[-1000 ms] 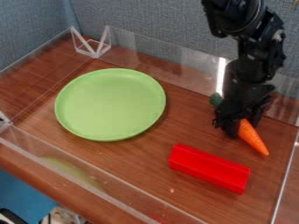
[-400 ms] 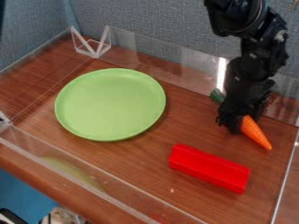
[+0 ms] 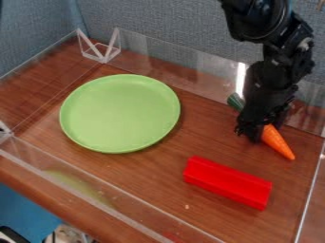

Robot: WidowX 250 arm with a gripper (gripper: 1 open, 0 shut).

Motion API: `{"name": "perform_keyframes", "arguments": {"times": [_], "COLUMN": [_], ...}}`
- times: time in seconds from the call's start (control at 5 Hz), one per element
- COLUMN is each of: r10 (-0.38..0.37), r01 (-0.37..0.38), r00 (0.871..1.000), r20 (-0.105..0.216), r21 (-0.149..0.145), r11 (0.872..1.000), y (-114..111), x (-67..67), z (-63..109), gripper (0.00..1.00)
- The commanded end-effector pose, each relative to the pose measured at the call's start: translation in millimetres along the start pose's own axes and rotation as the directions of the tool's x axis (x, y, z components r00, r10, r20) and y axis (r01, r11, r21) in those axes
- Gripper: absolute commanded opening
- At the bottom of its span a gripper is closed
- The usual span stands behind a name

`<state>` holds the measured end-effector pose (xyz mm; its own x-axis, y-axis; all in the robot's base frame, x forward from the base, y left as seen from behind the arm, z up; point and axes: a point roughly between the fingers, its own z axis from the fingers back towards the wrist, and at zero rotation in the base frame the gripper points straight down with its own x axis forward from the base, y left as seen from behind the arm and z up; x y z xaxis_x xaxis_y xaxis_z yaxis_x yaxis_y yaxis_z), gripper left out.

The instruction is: Put the carrot on the left side

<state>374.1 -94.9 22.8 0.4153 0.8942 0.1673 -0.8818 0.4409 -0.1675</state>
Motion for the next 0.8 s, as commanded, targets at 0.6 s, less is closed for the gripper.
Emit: {"name": "perform_keyframes", "arguments": {"times": [0.6], "r10": [0.058], "r01": [-0.058], "r00": [0.998], "r20": [-0.003], "r21": [0.042], "r11": [0.997], "y": [2.8], "x": [45.5], "z": [-13.0], "gripper": [0.00]}}
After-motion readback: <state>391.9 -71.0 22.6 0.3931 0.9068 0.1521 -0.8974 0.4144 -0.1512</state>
